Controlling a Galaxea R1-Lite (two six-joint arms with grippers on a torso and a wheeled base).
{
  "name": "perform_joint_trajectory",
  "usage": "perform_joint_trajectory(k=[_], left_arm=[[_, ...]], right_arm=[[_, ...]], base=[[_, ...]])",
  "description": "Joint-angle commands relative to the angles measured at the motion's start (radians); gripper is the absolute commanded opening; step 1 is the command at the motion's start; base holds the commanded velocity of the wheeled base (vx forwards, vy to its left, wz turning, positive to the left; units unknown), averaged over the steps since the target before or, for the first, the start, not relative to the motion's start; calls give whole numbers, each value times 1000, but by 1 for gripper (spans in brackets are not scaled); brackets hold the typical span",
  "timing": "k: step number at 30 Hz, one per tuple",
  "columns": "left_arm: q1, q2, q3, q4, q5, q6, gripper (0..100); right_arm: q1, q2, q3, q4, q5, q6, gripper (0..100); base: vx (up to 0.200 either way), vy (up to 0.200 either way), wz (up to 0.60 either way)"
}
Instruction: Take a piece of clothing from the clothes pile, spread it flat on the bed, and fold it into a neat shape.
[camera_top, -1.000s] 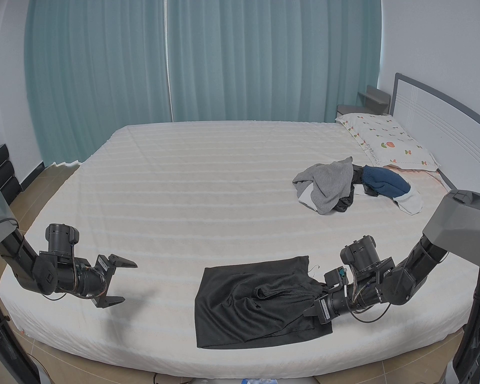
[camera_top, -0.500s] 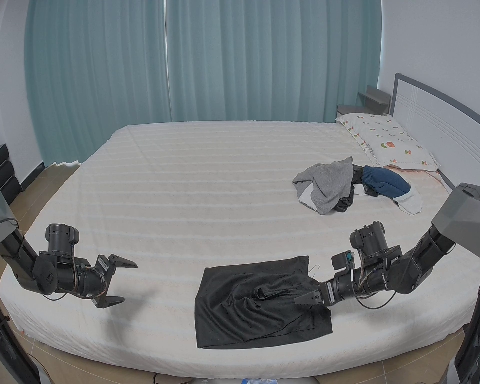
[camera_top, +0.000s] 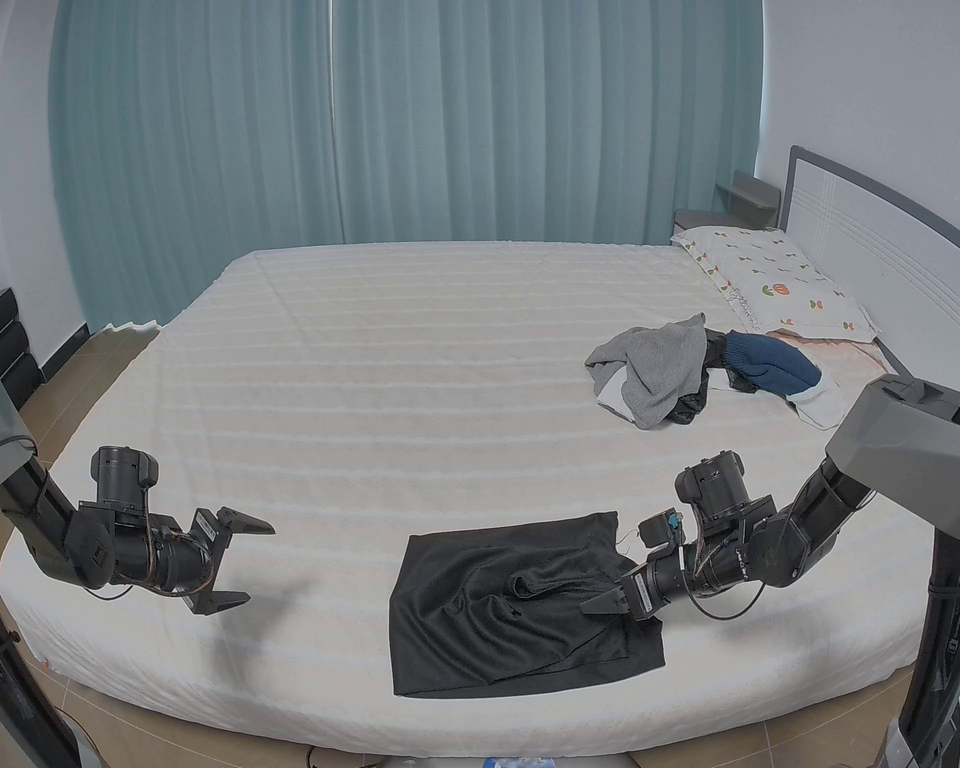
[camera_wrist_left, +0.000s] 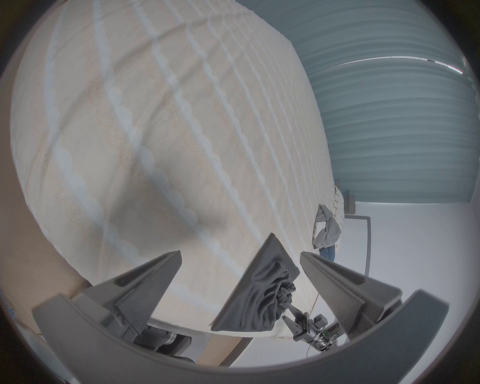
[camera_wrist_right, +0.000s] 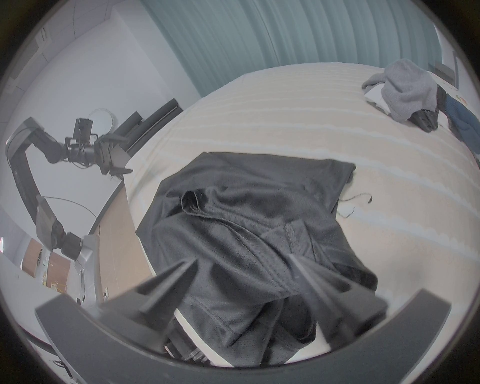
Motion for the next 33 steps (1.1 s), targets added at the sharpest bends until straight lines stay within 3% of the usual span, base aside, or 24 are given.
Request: perform_joint_trajectory(k=[1, 24, 25, 29, 33], left_arm=[[0, 2, 0, 0, 0, -1, 100], [-1, 2, 1, 0, 0, -1, 100], [0, 2, 1, 0, 0, -1, 100], [0, 2, 1, 0, 0, -1, 100], [0, 2, 1, 0, 0, -1, 100]], right_arm=[[-2, 7, 15, 0, 1, -7, 0], [-39, -89, 196, -29, 5, -44, 0], [-39, -94, 196, -43, 5, -41, 100], [-37, -131, 175, -64, 43, 4, 100], [4, -154, 112, -66, 57, 185, 100]], base=[[0, 0, 0], [0, 0, 0], [0, 0, 0], [0, 0, 0], [0, 0, 0]])
